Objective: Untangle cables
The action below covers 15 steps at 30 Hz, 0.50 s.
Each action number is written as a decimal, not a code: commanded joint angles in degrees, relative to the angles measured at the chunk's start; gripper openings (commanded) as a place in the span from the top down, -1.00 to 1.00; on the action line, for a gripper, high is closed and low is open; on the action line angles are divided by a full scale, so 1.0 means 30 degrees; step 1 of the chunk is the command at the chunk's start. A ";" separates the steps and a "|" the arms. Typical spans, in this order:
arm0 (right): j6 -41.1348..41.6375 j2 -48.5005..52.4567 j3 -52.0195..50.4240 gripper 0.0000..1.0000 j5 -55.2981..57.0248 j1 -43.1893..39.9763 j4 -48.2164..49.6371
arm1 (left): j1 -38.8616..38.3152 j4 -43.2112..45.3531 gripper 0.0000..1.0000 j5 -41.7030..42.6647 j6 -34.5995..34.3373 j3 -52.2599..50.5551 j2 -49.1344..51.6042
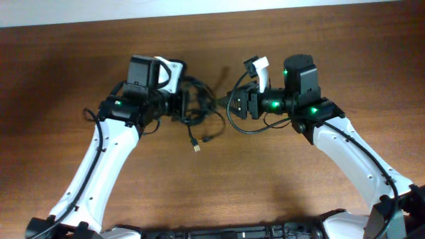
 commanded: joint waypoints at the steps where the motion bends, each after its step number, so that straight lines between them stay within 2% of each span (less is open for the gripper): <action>1: -0.0189 -0.0087 0.0153 -0.44 -0.0437 0.0321 -0.0481 | 0.0539 0.0423 1.00 -0.3213 -0.5646 0.0153 0.0029; 3: -0.0189 -0.0087 0.0153 -0.64 -0.0430 0.0758 -0.0627 | 0.0459 0.0656 1.00 -0.3191 -0.5632 0.0153 0.0029; 4: -0.0175 -0.0087 0.0153 -0.82 -0.0437 0.1071 -0.0641 | 0.0452 0.0721 1.00 -0.3184 -0.5428 0.0153 0.0029; 6: -0.0102 -0.0087 0.0153 -0.85 -0.0437 0.1953 -0.0867 | 0.0459 0.0816 1.00 -0.3184 -0.3381 0.0160 0.0022; 7: -0.0109 -0.0087 0.0153 -0.87 -0.0430 0.2273 -0.1064 | 0.0525 0.0867 1.00 -0.3053 -0.3067 0.0160 -0.0066; 13: -0.0036 -0.0087 0.0153 -1.00 0.1435 0.3512 -0.3701 | 0.2331 0.0430 1.00 -0.1639 -0.2973 0.0160 -0.2178; 15: 0.0124 -0.0087 0.0153 -0.97 0.1428 0.3512 -0.3752 | 0.3009 0.0284 1.00 -0.1042 -0.2769 0.0160 -0.3067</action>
